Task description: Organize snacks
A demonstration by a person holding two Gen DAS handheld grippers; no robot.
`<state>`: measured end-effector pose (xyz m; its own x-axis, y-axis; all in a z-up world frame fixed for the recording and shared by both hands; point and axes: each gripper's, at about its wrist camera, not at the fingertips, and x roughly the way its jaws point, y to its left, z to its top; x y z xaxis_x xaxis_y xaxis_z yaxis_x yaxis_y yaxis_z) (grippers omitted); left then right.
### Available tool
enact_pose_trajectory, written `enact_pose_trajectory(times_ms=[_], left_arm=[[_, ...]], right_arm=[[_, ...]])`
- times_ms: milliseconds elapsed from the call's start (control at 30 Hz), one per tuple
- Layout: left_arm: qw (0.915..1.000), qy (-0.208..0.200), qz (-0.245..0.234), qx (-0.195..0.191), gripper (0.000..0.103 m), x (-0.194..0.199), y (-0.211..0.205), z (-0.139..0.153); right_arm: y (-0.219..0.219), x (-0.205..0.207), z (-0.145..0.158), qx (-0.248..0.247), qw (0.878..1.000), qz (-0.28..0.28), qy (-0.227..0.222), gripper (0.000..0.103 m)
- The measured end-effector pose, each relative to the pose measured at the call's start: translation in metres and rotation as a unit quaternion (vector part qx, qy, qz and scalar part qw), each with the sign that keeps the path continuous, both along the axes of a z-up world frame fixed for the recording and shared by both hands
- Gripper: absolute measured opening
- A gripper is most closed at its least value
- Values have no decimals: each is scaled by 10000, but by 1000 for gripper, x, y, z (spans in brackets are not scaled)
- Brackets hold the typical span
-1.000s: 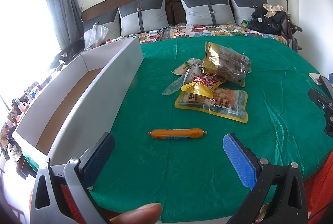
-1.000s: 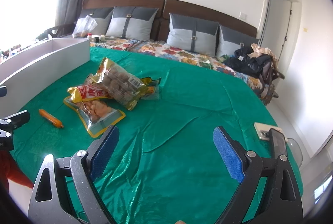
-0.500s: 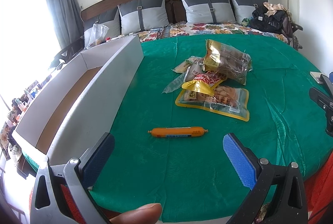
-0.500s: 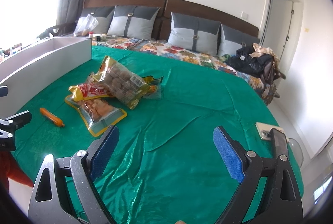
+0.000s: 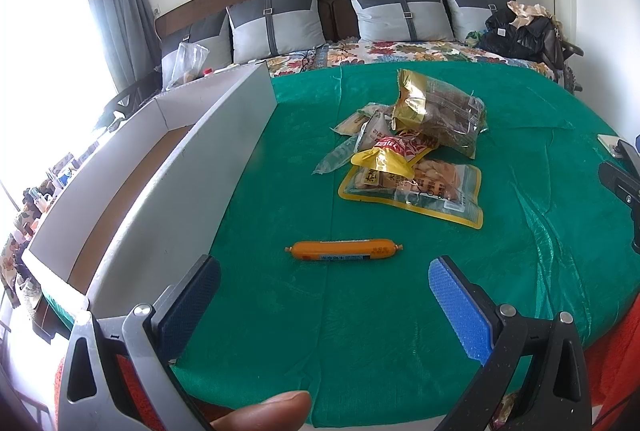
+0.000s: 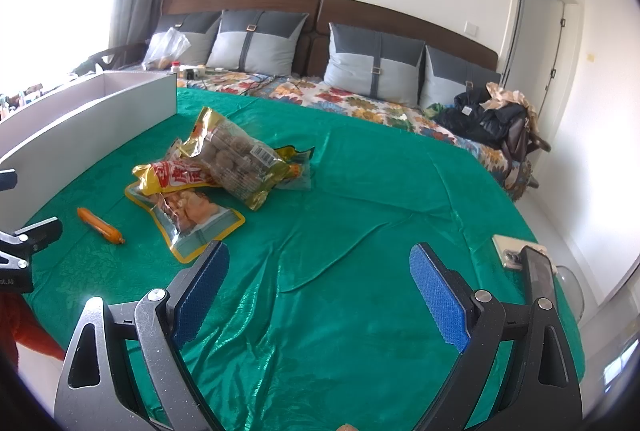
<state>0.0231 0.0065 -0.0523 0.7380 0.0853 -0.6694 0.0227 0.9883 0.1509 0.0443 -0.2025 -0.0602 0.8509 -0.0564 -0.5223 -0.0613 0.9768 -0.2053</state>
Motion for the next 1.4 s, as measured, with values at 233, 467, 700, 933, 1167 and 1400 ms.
enact_pose_trajectory(times_ms=[233,467,700,933,1167,1400], left_arm=[[9991,395,9,-125,103,7,4,-17],[9934,1111,152,-237,103,32,10,-55],[9910,1273,245,-324,103,47,15,-71],[9861,1407,324,-826,103,56,28,-75],[9876,1331,269,-783,103,49,29,-74],[9878,1325,229,-783,103,52,30,-75]], right_arm=[[-2,2,-1,79,10000,-39,47,94],[-16,27,-36,484,9933,-256,1019,94],[-12,33,-59,391,9863,-200,1590,94],[7,31,-73,199,9802,141,1963,94],[5,27,-77,489,9752,221,2147,94],[0,26,-77,702,9727,211,2202,95]])
